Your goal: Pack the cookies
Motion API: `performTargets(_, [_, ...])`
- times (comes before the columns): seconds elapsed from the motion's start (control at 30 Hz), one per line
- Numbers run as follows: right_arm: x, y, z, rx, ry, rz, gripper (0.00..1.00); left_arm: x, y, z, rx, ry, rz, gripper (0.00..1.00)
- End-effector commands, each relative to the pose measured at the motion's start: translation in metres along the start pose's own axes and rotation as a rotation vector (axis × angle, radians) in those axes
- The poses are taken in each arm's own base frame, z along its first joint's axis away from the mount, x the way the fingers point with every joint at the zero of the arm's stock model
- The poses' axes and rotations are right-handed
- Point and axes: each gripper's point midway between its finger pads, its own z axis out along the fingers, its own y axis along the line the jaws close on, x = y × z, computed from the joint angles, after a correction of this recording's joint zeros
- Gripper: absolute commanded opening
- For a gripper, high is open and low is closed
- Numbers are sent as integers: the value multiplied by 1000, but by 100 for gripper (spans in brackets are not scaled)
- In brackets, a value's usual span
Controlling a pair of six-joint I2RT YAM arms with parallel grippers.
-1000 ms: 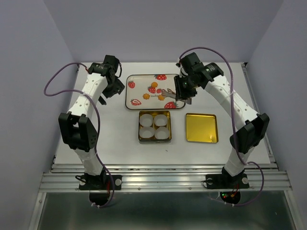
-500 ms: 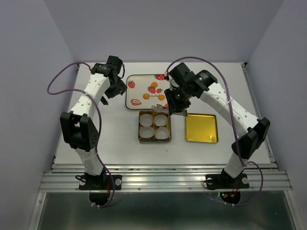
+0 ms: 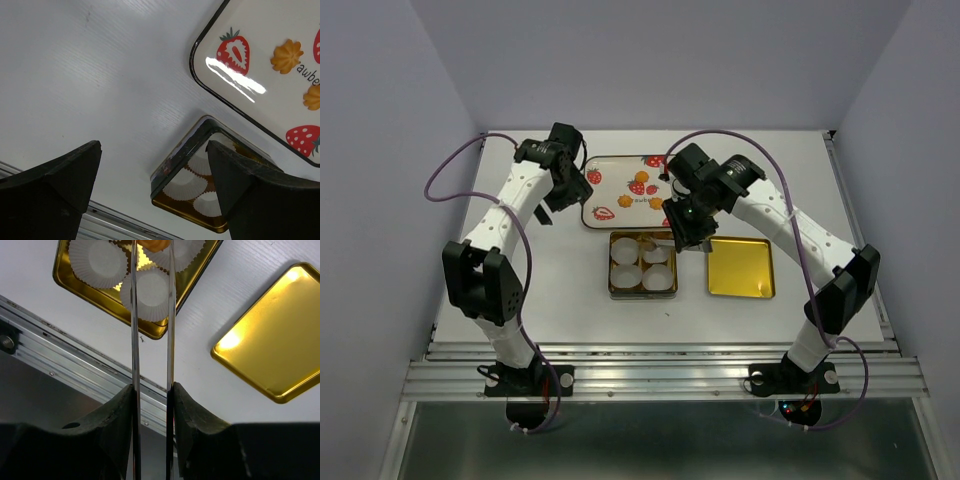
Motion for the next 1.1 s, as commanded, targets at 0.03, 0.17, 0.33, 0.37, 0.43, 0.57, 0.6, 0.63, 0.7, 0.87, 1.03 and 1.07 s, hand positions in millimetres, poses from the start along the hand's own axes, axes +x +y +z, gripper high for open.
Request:
performTargets(0.03, [-16, 2, -4, 10, -64, -24, 36, 3, 2, -13, 28, -13, 17, 99])
performTargets(0.17, [-8, 0, 0, 14, -40, -22, 36, 7, 4, -13, 24, -8, 19, 99])
performTargets(0.33, [-4, -3, 6, 23, -24, -24, 36, 11, 7, -14, 21, 0, 12, 99])
performTargets(0.37, [-4, -5, 6, 32, -27, -24, 36, 11, 8, -14, 20, -1, 12, 99])
performTargets(0.43, [-3, -6, 9, 36, -23, -29, 36, 12, 9, -15, 19, -2, 11, 99])
performTargets(0.57, [-5, -12, 11, 66, -31, -36, 37, 13, 11, -18, 21, -8, 4, 99])
performTargets(0.6, [-7, -11, 11, 64, -38, -38, 37, 14, 12, -17, 22, -7, 2, 99])
performTargets(0.63, [-9, -10, 10, 57, -44, -37, 37, 15, 12, -17, 27, -7, 4, 99])
performTargets(0.7, [-12, -9, 11, 56, -50, -39, 37, 18, 13, -14, 25, 3, 13, 99])
performTargets(0.87, [-16, -9, 19, 53, -50, -41, 37, 15, 14, -15, 17, -8, 24, 99])
performTargets(1.03, [-16, -8, 22, 51, -44, -39, 37, 18, 19, -15, 5, -1, 26, 99])
performTargets(1.07, [-16, -9, 23, 55, -42, -40, 37, 18, 18, -15, 5, -3, 26, 99])
